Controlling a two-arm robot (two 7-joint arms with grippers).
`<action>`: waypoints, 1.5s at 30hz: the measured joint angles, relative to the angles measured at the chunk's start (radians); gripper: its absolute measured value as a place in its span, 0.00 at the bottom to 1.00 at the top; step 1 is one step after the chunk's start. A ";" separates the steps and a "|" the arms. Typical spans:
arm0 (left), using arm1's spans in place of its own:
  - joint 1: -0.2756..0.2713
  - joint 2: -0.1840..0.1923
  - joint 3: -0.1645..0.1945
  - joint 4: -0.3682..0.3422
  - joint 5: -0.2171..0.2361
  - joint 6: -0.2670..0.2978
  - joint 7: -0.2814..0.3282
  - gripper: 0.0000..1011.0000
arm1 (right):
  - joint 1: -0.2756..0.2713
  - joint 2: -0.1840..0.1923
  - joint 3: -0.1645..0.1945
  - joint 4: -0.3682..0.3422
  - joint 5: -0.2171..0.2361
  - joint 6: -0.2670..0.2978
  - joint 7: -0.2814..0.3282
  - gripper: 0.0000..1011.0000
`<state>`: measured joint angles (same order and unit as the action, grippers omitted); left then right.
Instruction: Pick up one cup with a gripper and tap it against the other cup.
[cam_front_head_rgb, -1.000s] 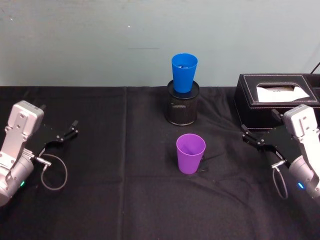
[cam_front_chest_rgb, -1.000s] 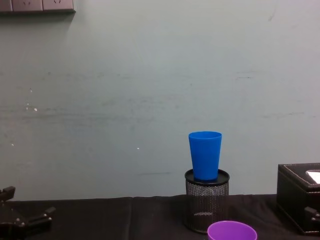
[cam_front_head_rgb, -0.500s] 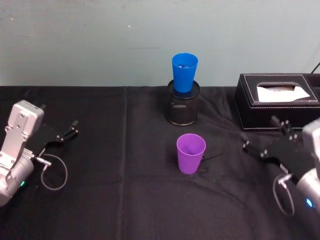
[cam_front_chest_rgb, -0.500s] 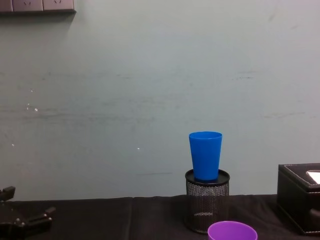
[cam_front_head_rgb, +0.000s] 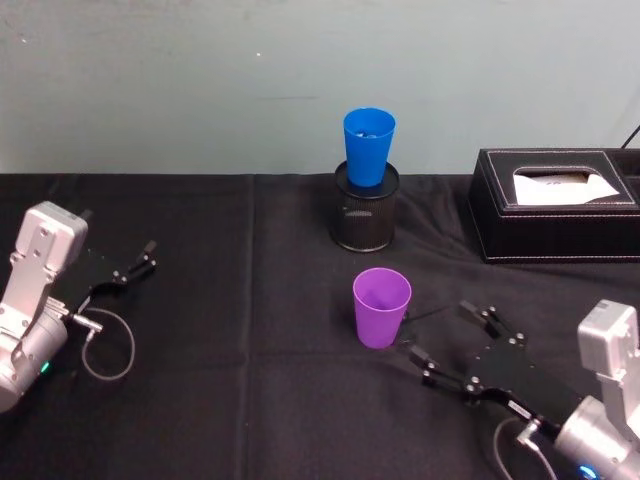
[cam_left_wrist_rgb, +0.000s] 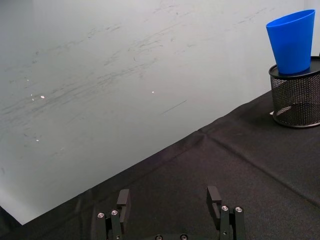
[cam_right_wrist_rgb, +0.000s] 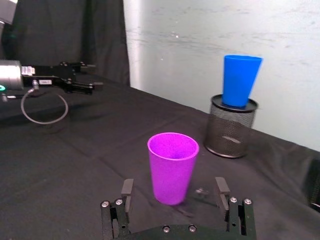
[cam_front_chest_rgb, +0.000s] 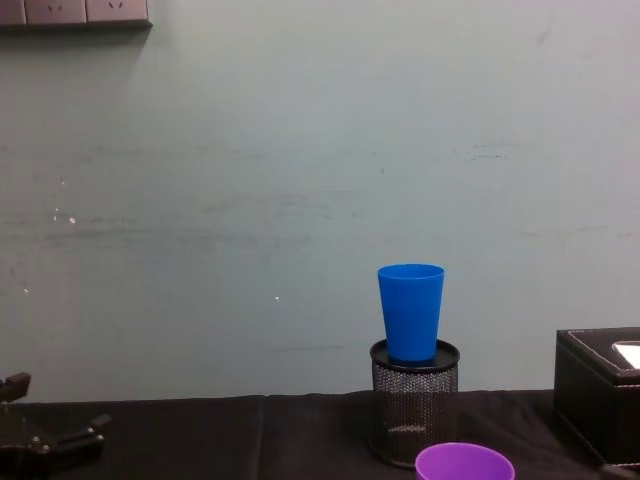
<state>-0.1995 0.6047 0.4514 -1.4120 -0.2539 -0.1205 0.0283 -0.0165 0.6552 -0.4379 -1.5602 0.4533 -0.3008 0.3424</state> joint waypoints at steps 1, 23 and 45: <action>0.000 0.000 0.000 0.000 0.000 0.000 0.000 0.99 | 0.007 -0.006 -0.003 0.005 0.003 0.004 0.010 0.99; 0.000 0.000 0.000 0.000 0.000 0.000 0.000 0.99 | 0.220 -0.177 -0.043 0.248 -0.016 0.069 0.146 0.99; 0.000 0.000 0.000 0.000 0.000 0.000 0.000 0.99 | 0.288 -0.249 -0.046 0.316 -0.085 0.083 0.172 0.99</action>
<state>-0.1995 0.6047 0.4514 -1.4120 -0.2539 -0.1205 0.0283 0.2711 0.4065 -0.4839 -1.2439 0.3681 -0.2179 0.5145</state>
